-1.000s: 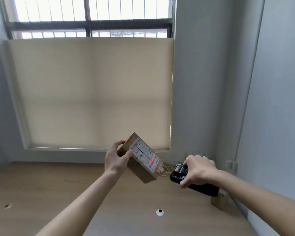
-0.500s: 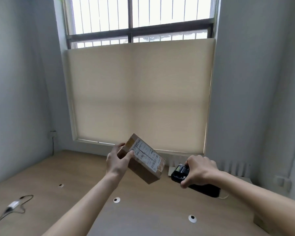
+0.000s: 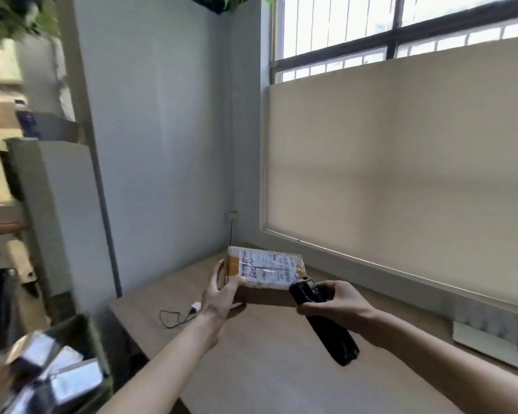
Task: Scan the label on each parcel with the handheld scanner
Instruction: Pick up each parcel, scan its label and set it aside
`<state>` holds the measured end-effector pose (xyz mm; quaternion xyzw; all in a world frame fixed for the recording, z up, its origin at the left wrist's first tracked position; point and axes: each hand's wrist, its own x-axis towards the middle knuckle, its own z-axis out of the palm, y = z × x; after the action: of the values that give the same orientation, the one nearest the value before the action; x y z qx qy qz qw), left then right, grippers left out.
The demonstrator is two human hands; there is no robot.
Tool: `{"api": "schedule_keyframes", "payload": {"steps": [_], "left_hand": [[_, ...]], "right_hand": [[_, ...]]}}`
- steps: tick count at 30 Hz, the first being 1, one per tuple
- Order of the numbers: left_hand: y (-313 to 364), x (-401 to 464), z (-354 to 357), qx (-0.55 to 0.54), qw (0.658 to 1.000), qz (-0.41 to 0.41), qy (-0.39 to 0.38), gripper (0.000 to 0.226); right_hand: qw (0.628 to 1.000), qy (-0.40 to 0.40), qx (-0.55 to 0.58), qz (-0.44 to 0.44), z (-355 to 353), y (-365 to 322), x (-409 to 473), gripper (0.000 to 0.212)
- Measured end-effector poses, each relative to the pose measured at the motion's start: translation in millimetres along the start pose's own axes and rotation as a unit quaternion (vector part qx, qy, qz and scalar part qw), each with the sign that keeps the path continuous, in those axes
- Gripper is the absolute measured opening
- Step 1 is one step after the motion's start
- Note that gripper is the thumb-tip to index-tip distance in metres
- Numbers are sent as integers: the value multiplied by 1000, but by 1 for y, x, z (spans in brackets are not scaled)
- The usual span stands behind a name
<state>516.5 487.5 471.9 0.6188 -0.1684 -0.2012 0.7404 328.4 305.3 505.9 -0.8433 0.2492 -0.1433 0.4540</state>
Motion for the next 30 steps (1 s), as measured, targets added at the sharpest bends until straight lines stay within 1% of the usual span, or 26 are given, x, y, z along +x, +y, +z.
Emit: {"api": "schedule_keyframes", "payload": {"steps": [2,4,5,6,7,8,9,12,14,17,21,25,27,30], "left_hand": [[5,7,-64,4,1000,-12,28,77],[8,10,-124,37,997,-20,59,89],[8,11,-152,44,996,-22,75,85],[7,14,-179,43,994,-22,93,71],[5,16,-205,31,993,-17,112,51],[3,19,-229,22,992,-10,127,41],[-1,20,-253,17,990,-4,141,37],[-11,21,-319,42,984,4,176,37],[-19,21,-357,53,979,-3,195,45],[-27,23,-404,54,978,-25,198,57],[-42,43,-460,26,975,-69,211,54],[-64,75,-501,10,956,-82,283,44],[-80,93,-518,9,944,-87,317,39],[-106,120,-541,1,929,-95,358,41]], "right_hand": [[999,-9,38,-20,53,-24,23,42],[997,-25,59,-32,105,-44,43,38],[997,-36,65,-37,130,-55,52,38],[996,-48,67,-43,155,-64,61,41],[995,-61,64,-48,179,-73,70,44],[994,-76,61,-54,201,-82,79,44],[993,-93,54,-58,224,-90,87,43],[989,-126,37,-71,285,-110,112,39],[987,-138,32,-78,321,-122,128,37],[984,-158,31,-81,370,-135,154,36],[977,-193,32,-86,434,-149,201,47],[970,-219,55,-93,510,-159,253,63],[965,-236,83,-74,551,-159,278,62],[956,-272,100,-52,609,-152,314,56]]}}
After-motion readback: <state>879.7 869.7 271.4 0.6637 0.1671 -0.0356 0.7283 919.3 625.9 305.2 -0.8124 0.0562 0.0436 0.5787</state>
